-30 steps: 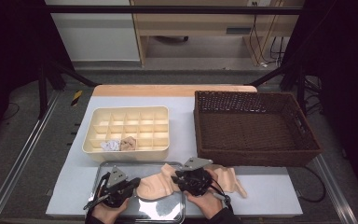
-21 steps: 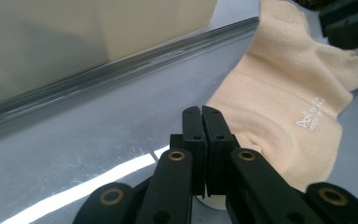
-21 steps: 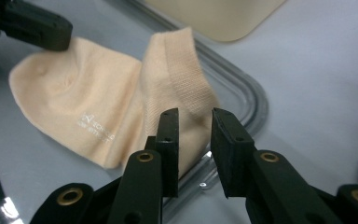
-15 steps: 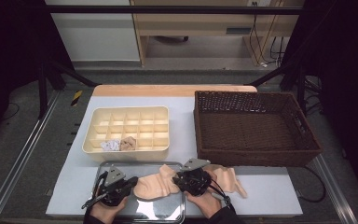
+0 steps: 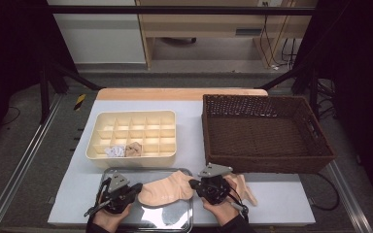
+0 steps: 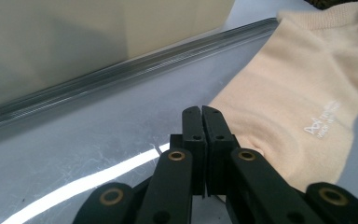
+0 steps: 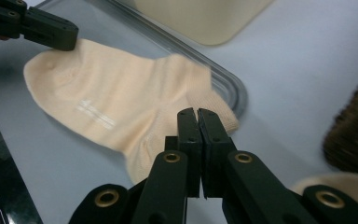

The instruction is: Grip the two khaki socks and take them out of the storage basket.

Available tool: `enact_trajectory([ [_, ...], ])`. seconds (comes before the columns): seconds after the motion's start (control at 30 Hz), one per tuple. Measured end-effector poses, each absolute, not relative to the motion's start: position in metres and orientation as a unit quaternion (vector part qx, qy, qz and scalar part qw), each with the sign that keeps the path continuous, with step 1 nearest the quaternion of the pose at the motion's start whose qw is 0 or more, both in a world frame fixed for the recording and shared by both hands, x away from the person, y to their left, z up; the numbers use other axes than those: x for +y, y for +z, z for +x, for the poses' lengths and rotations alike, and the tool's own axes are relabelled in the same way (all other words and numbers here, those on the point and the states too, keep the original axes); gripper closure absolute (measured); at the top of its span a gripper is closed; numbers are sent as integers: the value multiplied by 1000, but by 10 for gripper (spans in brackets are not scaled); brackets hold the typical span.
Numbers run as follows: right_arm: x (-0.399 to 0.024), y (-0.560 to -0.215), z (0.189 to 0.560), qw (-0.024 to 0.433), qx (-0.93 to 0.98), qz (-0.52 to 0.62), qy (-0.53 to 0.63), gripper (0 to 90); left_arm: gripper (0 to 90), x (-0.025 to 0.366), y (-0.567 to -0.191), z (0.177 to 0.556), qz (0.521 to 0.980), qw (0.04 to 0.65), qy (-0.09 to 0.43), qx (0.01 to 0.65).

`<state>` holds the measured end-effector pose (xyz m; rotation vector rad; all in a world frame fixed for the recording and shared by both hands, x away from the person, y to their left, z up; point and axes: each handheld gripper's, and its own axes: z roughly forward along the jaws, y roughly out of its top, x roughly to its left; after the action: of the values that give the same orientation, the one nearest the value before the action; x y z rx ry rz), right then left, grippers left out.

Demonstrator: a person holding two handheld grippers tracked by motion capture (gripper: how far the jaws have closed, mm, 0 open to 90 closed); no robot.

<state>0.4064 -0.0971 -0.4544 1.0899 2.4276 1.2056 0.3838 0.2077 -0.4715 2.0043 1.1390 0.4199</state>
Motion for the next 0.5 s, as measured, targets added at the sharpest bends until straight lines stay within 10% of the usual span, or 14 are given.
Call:
enact_trajectory([
  [0.5, -122, -445, 407, 120, 812, 394, 414, 841, 698, 213, -468, 385, 779, 392, 203, 446],
])
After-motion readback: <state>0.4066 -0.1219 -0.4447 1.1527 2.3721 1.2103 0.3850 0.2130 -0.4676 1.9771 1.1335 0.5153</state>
